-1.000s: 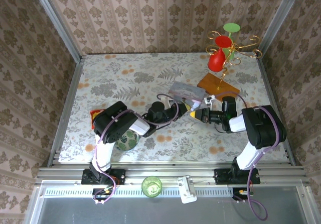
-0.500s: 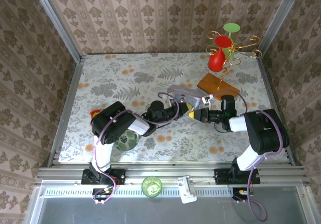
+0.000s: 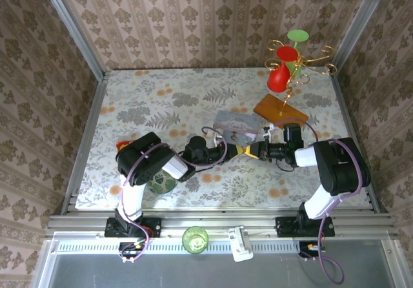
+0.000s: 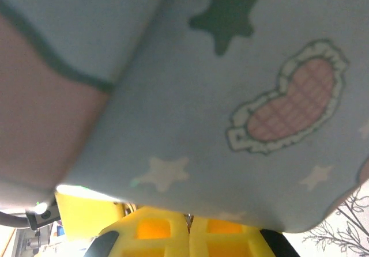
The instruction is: Unlock the padlock with the key
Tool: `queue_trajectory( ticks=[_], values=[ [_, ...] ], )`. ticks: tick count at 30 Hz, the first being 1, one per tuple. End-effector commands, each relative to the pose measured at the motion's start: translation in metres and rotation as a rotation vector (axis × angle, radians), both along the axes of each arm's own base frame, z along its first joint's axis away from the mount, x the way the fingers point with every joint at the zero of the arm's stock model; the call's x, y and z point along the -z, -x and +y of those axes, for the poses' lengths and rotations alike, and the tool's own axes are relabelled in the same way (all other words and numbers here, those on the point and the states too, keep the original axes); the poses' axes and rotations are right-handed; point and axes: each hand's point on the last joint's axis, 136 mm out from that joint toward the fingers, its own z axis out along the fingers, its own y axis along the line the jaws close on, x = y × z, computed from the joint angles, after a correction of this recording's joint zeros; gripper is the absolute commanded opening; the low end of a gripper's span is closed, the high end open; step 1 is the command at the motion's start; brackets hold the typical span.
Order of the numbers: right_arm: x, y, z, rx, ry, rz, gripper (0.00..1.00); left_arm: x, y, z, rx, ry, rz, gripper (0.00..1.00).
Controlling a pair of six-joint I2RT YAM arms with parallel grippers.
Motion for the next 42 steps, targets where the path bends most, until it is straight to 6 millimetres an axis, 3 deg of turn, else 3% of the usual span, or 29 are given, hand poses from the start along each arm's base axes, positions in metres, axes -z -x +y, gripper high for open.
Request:
queue_trajectory(
  ticks=[1, 10, 17, 23, 26, 29, 36, 37, 40, 42],
  values=[
    [-0.021, -0.023, 0.000, 0.022, 0.028, -0.116, 0.00, -0.012, 0.036, -0.005, 0.198, 0.048, -0.059, 0.00],
    [-0.001, 0.012, 0.000, 0.053, 0.140, -0.028, 0.00, -0.014, 0.003, 0.003, 0.092, 0.049, -0.069, 0.00],
    [-0.021, 0.038, 0.023, -0.082, 0.136, -0.019, 0.00, 0.013, -0.012, 0.003, 0.015, 0.002, -0.015, 0.00],
    [-0.038, 0.052, 0.028, -0.119, 0.200, -0.193, 0.00, 0.037, -0.016, 0.015, -0.082, -0.063, 0.027, 0.02],
    [-0.049, 0.053, 0.031, -0.117, 0.162, -0.252, 0.00, 0.049, -0.016, 0.018, -0.121, -0.094, 0.055, 0.13],
    [-0.044, 0.053, 0.027, -0.107, 0.200, -0.243, 0.00, 0.063, -0.013, 0.023, -0.150, -0.177, 0.058, 0.16],
    [-0.040, 0.058, 0.030, -0.129, 0.234, -0.227, 0.00, 0.062, -0.012, 0.029, -0.176, -0.139, 0.068, 0.17],
    [-0.039, 0.059, 0.031, -0.132, 0.237, -0.224, 0.00, 0.063, -0.012, 0.032, -0.184, -0.146, 0.067, 0.19],
    [-0.038, 0.060, 0.030, -0.122, 0.267, -0.245, 0.00, 0.059, -0.012, 0.044, -0.216, -0.203, 0.038, 0.43],
    [-0.040, 0.061, 0.030, -0.122, 0.295, -0.276, 0.00, 0.051, -0.011, 0.051, -0.222, -0.275, -0.006, 0.53]
  ],
)
